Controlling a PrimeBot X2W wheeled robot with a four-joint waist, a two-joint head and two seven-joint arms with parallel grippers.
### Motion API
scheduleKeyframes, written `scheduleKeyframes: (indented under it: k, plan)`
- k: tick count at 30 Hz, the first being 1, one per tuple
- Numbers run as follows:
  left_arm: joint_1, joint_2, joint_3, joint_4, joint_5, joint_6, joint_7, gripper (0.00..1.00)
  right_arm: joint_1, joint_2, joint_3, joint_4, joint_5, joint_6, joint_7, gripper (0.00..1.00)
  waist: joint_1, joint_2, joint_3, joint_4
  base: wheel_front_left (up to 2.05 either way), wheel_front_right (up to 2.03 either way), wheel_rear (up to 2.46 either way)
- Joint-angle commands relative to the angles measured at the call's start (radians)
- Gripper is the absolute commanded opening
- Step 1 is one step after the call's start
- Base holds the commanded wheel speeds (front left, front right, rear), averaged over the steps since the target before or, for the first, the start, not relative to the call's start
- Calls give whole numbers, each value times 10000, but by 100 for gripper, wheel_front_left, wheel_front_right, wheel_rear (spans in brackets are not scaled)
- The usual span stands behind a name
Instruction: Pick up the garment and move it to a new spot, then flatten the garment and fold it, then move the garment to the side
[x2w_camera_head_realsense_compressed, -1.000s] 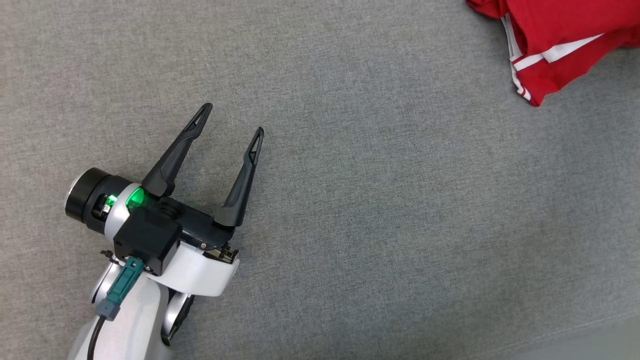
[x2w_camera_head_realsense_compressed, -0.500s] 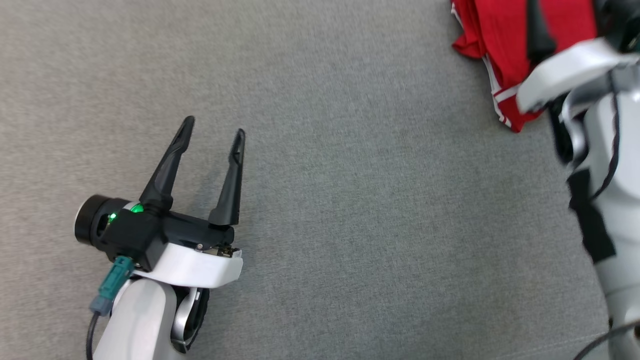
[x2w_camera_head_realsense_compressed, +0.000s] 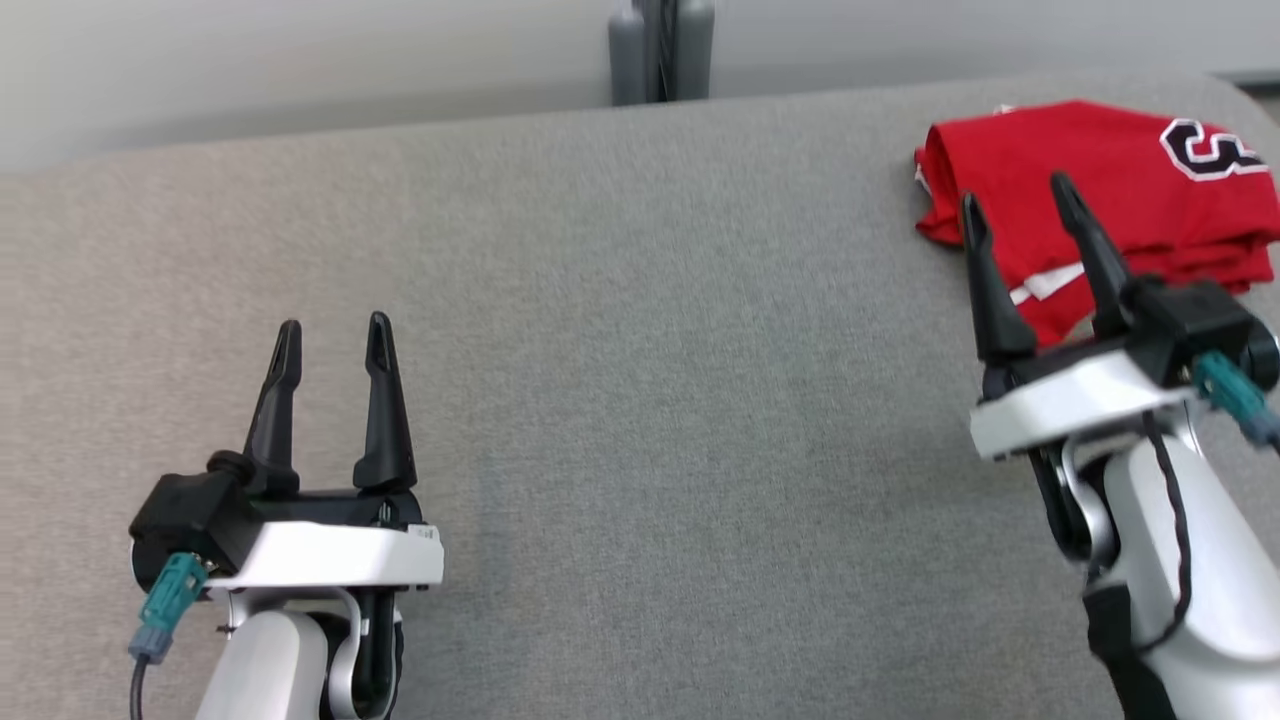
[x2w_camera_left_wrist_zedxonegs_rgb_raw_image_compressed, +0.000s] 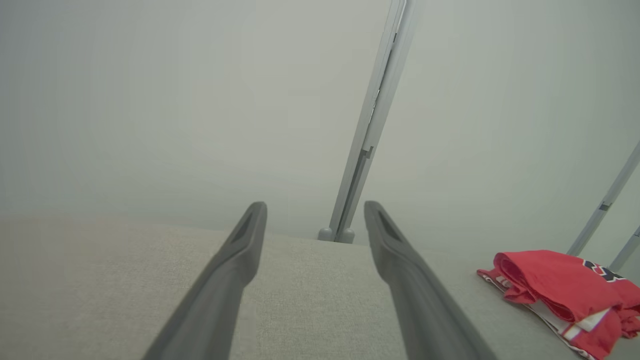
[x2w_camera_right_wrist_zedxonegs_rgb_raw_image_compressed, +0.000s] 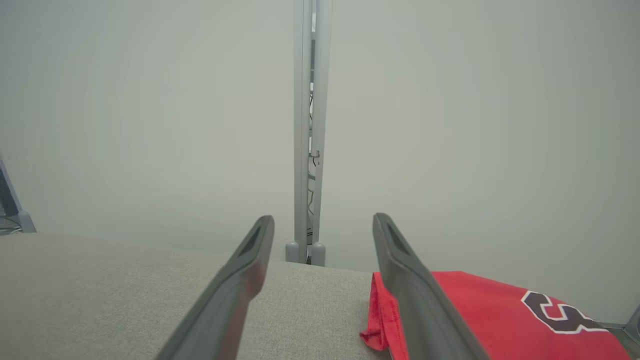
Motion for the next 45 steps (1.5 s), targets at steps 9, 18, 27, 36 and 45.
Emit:
scheduleKeyframes:
  k: [9,18,27,36,45]
  plan:
    - [966,144,287,-163,984,12,-56,100,2801,283,-956,-2131,82,0,-51,100,0,0,-1644,337,0,0,0]
    - [2177,42,479,-172,1538,-539,-59,100,4758,524,-1012,-2727,441,0,-51,100,0,0,-2388,318,0,0,0]
    - [2755,-30,582,181,1723,-786,-60,100,5671,662,-1077,-2568,429,0,-51,100,0,0,-2824,428,0,0,0]
    - [2820,-42,736,495,1683,-760,-61,100,5759,701,-873,-2366,417,0,-51,100,0,0,-2931,448,0,0,0]
    - [2788,-73,757,751,1707,-695,-22,0,5744,746,-760,-2320,430,0,0,0,0,0,-2919,525,0,0,0]
